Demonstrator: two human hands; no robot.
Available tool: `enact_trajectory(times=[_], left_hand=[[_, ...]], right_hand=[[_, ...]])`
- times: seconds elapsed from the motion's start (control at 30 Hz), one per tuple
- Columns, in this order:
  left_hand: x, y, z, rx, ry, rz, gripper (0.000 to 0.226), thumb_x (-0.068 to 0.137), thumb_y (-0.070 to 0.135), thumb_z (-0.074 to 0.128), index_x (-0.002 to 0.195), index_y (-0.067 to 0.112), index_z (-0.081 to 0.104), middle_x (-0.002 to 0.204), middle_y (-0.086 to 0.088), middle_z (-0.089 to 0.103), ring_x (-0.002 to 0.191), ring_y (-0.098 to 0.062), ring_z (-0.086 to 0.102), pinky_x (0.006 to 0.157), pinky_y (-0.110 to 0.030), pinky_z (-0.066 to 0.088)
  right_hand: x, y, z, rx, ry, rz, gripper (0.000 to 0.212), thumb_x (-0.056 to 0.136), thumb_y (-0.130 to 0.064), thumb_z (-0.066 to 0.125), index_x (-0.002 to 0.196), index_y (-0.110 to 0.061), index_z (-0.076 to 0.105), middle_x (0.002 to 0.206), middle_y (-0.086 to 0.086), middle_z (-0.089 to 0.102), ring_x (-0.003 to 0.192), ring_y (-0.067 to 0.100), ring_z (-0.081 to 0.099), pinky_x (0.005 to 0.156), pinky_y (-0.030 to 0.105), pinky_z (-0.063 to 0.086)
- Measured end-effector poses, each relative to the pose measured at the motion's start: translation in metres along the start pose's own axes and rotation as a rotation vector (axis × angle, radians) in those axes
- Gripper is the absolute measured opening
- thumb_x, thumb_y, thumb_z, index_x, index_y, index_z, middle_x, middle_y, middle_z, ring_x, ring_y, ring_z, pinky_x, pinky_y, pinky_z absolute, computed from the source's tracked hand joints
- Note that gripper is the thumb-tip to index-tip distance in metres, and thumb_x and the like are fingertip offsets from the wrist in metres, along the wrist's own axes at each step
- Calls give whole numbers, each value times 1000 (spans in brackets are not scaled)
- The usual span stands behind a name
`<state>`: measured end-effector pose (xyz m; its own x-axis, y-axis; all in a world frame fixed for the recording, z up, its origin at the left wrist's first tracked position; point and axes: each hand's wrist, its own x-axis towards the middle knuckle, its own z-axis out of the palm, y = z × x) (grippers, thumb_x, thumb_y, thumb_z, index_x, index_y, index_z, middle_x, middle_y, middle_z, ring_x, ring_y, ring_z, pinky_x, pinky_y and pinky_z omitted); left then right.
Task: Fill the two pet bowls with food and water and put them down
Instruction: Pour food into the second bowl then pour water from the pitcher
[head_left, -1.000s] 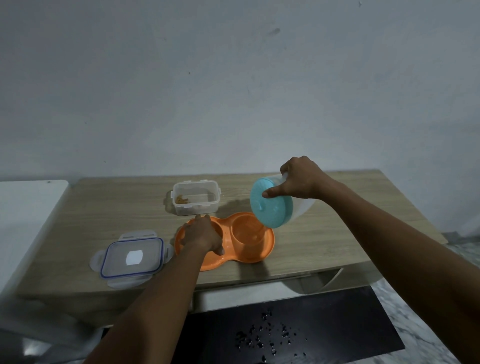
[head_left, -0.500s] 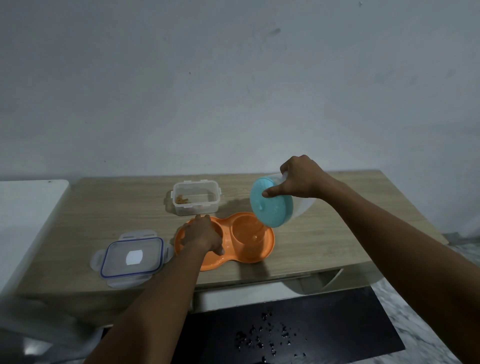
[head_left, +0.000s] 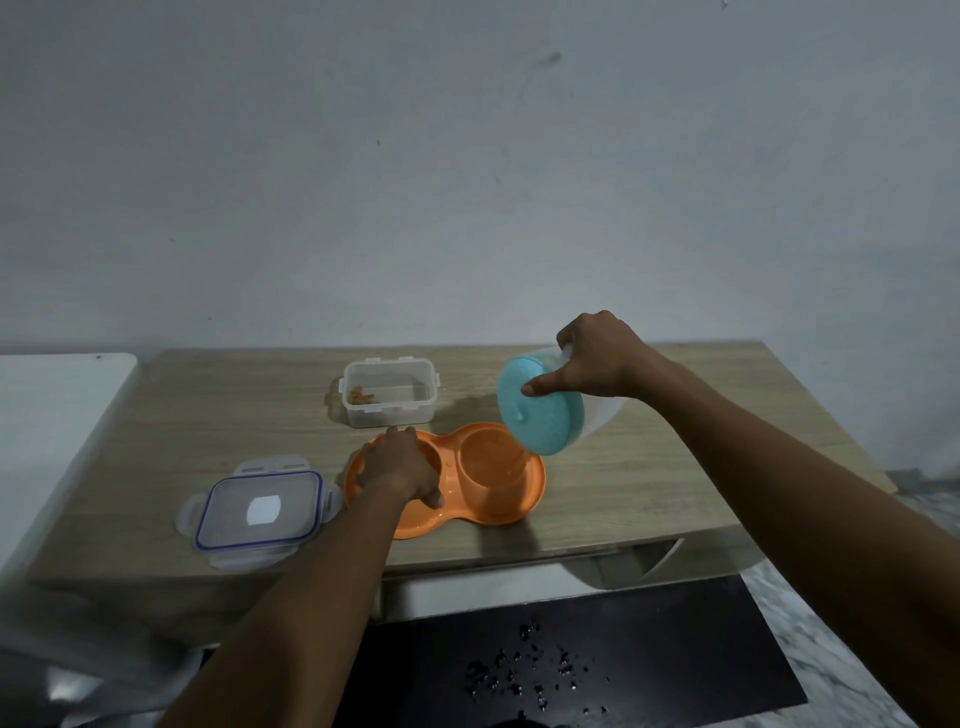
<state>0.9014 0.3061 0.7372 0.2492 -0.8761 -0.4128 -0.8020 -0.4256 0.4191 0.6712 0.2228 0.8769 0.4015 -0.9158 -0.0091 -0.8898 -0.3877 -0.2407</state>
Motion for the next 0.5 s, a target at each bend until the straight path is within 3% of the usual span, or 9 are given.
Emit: enact_trajectory(times=[0.2,0.37,0.5], left_hand=[[0,1,2,-6,-3,-2,109,56,23,95,147,14,37,149,-10,43,140,-37,35,107,-52,41],[0,3,0,38,-5,11,108,58,25,94,148,11,36,150,-11,42,139,-35,39,108,-45,41],[3,4,0,62,-23,-25,123,57,28,95,156,19,23,161,-4,26,145,-35,29,110,-47,37]], right_hand=[[-3,28,20,187,30,58,66,61,-64,86,53,-12,46,54,2,45,54,16,42,53,31,33],[-2,60,43,426,104,155,61,63,-61,87,53,-14,49,54,-3,47,53,14,45,53,29,31],[4,78,54,726,144,248,62,66,-49,90,51,-21,37,46,-12,33,49,10,33,54,30,25]])
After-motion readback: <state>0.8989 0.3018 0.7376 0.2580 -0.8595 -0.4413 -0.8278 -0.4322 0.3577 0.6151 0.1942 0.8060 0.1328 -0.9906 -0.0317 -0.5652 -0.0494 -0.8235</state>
